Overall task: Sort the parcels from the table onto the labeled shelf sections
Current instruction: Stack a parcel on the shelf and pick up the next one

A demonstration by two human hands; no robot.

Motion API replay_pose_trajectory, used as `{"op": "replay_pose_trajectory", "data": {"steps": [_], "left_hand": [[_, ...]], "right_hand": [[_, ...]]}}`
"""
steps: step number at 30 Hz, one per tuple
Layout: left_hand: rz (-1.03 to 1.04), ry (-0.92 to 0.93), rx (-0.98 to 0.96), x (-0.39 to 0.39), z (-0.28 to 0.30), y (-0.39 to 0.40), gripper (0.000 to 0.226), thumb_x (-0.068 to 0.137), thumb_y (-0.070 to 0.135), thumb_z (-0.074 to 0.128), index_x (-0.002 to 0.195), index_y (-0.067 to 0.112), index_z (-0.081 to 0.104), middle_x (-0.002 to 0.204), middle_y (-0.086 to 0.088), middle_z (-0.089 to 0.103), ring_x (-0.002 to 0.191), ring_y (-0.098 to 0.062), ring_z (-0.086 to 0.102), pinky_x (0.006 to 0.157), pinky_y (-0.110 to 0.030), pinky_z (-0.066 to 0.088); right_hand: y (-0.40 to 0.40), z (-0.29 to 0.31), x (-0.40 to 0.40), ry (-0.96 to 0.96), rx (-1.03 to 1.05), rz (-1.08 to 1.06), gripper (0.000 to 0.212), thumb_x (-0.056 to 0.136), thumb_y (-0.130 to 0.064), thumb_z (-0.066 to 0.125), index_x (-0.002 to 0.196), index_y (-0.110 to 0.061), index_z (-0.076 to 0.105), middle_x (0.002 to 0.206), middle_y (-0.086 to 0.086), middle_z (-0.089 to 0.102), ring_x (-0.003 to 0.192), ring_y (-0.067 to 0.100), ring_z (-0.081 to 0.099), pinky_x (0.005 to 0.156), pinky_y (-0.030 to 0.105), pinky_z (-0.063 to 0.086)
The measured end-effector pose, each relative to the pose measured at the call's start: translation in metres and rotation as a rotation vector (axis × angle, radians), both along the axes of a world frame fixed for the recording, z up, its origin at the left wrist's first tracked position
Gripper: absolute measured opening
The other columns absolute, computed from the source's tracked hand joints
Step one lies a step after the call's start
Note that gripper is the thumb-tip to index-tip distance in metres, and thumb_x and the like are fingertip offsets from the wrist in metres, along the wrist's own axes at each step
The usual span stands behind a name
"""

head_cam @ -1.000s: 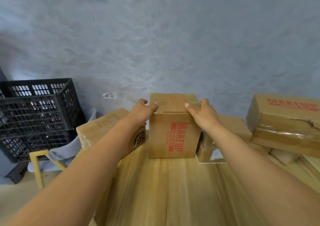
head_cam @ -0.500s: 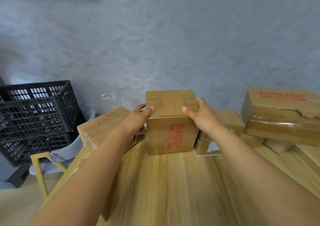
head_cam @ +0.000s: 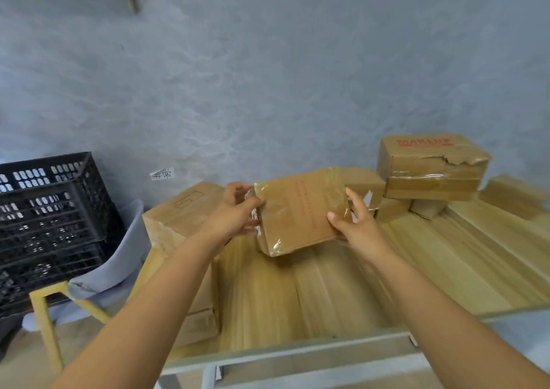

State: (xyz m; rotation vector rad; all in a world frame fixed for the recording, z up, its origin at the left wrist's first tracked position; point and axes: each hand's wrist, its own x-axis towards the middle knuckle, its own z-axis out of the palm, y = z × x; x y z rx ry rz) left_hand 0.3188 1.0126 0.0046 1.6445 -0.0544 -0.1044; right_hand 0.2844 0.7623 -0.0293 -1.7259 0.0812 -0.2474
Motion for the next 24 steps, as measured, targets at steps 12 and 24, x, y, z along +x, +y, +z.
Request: {"op": "replay_pose_trajectory", "data": {"steps": [12,24], "left_hand": [[-0.259,-0.329,0.48,-0.06,0.013,-0.039,0.027,0.087,0.045,0.07,0.084,0.018,0.071,0.091,0.003,0.074,0.088,-0.01,0.067,0.081,-0.026,0.05],[-0.331,-0.462,1.018,-0.071,-0.006,-0.144,0.032,0.086,0.053,0.063,0.109,0.031,0.068,0.115,0.008,0.066,0.108,-0.017,0.059,0.084,-0.031,0.048]], "right_hand": [[-0.03,-0.003,-0.063,0.227,0.157,-0.305,0.073,0.085,-0.065,0.058,0.143,-0.026,0.039,0.132,-0.003,0.054,0.095,0.015,0.056,0.068,0.029,0.045],[-0.094,-0.017,-0.1,0.384,-0.14,-0.195,0.091,0.081,-0.041,0.077,0.15,-0.019,0.022,0.144,0.004,0.048,0.127,0.025,0.05,0.099,0.034,0.043]]}}
